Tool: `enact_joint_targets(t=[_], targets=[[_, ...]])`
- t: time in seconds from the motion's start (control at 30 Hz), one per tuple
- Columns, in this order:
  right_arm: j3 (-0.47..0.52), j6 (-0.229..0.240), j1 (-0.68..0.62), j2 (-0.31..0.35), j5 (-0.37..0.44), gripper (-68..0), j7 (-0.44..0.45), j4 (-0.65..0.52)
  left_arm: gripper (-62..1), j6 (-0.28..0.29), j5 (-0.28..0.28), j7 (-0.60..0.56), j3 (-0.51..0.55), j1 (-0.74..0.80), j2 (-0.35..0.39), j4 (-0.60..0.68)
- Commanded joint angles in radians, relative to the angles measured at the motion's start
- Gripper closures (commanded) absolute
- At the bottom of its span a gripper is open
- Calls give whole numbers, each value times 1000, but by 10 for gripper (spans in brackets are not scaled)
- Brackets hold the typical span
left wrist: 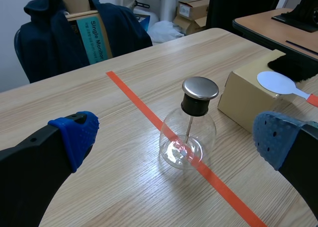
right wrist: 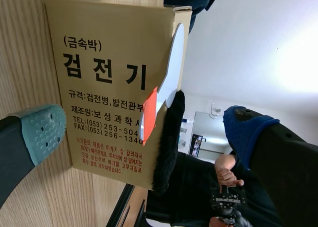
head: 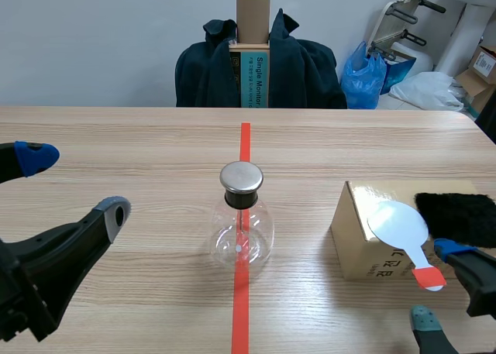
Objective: Do the electroscope experiment.
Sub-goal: 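Pick up the white charging plate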
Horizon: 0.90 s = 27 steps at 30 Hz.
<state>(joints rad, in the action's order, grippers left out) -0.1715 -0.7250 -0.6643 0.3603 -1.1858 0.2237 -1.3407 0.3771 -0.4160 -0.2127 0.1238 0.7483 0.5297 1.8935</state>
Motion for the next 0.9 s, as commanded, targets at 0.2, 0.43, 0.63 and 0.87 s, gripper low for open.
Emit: enact_joint_targets(t=[0.2,0.43,0.63,0.87], targets=[[13,-58,14,11,-25,-679,15,-26,-623,2,-6,-14,0,-3,2,21],[15,-58,13,14,-38,-668,13,-26,-623,3,-6,-14,0,-3,2,21],[29,-58,13,17,-39,-514,-1,-26,-623,3,-6,-14,0,-3,2,21],[60,-58,14,17,-39,-309,0,-26,-623,3,-6,-14,0,-3,2,21]])
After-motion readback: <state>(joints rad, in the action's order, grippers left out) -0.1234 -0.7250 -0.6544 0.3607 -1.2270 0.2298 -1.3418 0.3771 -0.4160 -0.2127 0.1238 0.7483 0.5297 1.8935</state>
